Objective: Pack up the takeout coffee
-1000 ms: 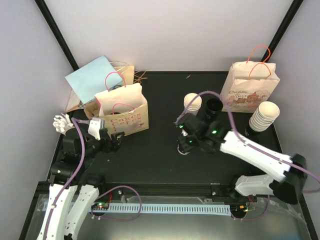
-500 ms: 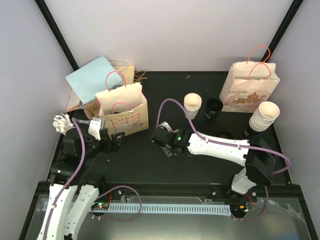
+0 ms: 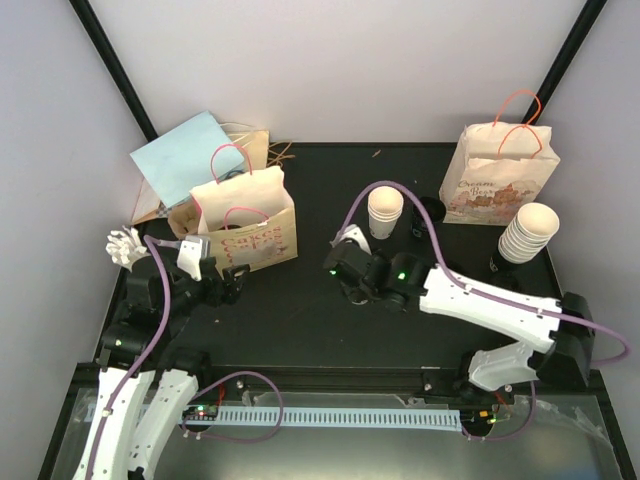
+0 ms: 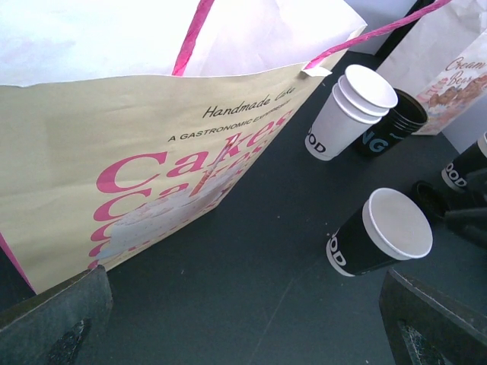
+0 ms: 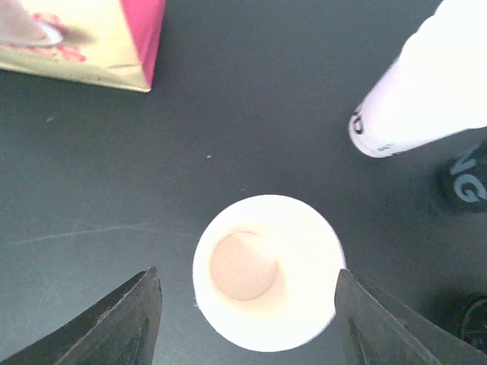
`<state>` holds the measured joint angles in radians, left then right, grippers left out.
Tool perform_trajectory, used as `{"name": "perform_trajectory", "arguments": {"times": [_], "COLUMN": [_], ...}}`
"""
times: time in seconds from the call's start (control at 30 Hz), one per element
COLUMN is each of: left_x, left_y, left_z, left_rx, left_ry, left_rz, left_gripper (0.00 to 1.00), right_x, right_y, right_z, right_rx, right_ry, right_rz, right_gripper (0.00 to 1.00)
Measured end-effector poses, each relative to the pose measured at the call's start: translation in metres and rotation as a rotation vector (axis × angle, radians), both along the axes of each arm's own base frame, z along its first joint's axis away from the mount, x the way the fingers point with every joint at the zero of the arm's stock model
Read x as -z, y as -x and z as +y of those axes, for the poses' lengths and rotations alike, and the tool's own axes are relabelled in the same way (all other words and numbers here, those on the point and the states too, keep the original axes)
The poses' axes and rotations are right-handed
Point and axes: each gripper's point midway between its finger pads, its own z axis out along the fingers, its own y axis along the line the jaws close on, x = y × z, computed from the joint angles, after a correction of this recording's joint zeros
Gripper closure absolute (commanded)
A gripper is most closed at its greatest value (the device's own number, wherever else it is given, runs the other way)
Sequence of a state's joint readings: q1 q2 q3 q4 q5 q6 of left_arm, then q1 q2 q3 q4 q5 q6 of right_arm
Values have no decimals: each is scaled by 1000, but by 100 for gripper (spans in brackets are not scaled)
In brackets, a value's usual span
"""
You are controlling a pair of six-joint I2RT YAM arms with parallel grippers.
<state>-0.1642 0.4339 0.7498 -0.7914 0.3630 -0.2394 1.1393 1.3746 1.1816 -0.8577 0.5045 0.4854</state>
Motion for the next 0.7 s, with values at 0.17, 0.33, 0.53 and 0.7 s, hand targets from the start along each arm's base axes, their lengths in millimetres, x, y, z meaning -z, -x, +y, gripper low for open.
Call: {"name": "perform_trajectory", "arguments": {"times": [0.17, 0.33, 0.53, 0.7], "left_x": [0, 0, 0, 0], "left_y": [0, 0, 0, 0], "left_z": [0, 0, 0, 0], "left_rx": [0, 0, 0, 1], "left_ry": [0, 0, 0, 1], "left_rz": [0, -2, -1, -2], "left_gripper": [1, 1, 1, 1], "right_x": [-10, 7, 37, 55], "right_y": [-15, -31, -26, -35], "right_z": [-38, -111, -167, -177], "right_rx": [113, 318, 476, 559], "right_ry": [-43, -59, -82, -85], "right_rz": [-22, -17, 53, 128], "right_gripper": [33, 29, 30, 33]}}
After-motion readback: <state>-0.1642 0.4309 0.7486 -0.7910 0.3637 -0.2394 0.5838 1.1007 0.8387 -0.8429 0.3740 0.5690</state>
